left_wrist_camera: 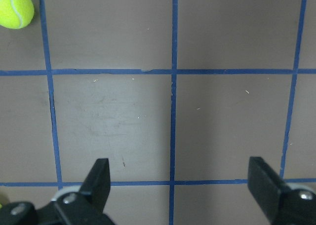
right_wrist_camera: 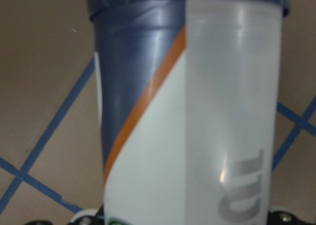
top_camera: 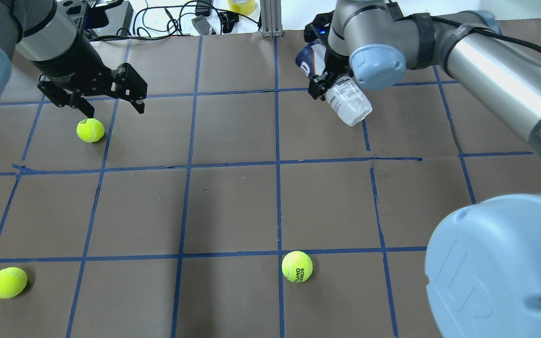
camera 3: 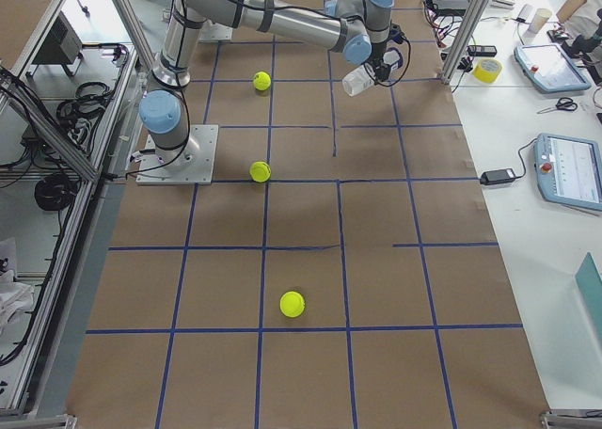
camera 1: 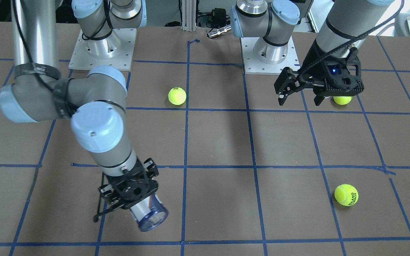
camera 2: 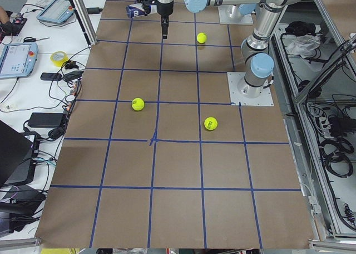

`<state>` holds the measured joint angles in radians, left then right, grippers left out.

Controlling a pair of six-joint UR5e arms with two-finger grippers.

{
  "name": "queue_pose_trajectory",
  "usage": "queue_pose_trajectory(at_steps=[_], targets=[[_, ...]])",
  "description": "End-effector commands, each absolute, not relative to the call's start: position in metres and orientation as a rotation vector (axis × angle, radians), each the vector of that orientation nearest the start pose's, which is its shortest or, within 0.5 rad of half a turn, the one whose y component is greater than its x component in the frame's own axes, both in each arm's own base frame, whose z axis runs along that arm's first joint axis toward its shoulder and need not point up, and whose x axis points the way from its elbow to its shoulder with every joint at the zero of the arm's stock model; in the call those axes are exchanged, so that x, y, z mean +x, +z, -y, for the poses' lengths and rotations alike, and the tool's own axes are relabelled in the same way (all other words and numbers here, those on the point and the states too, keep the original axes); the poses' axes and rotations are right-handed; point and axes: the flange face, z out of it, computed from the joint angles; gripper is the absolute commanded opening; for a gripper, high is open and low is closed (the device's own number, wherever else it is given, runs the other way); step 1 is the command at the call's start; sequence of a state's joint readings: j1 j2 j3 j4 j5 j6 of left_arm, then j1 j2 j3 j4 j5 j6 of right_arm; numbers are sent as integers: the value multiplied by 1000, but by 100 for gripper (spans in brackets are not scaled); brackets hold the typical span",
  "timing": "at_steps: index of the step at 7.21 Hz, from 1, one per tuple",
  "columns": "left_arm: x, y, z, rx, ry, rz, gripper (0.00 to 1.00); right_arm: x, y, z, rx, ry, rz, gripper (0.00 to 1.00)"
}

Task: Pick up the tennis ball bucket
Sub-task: 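Carry the can with the right gripper toward the table center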

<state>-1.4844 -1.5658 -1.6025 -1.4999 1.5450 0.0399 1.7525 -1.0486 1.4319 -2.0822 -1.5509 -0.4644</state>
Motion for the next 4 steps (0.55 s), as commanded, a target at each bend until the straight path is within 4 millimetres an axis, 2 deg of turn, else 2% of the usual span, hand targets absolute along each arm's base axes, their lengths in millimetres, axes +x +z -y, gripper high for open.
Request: queue_pose_trajectory(at_steps=[1, 2, 3, 4], targets=[[-81, 483, 506, -108, -78, -3161, 100, 316, 281, 637, -1411, -289, -2805, 73], [-72, 481, 507, -135, -71, -3159, 100, 325, 281, 635, -1590, -315, -2718, 73], [-60, 480, 510, -173, -69, -3160, 100, 344, 277, 626, -1798, -307, -2596, 74], [-51, 480, 512, -200, -70, -3161, 100, 371, 265, 618, -1967, -329, -2476, 76]])
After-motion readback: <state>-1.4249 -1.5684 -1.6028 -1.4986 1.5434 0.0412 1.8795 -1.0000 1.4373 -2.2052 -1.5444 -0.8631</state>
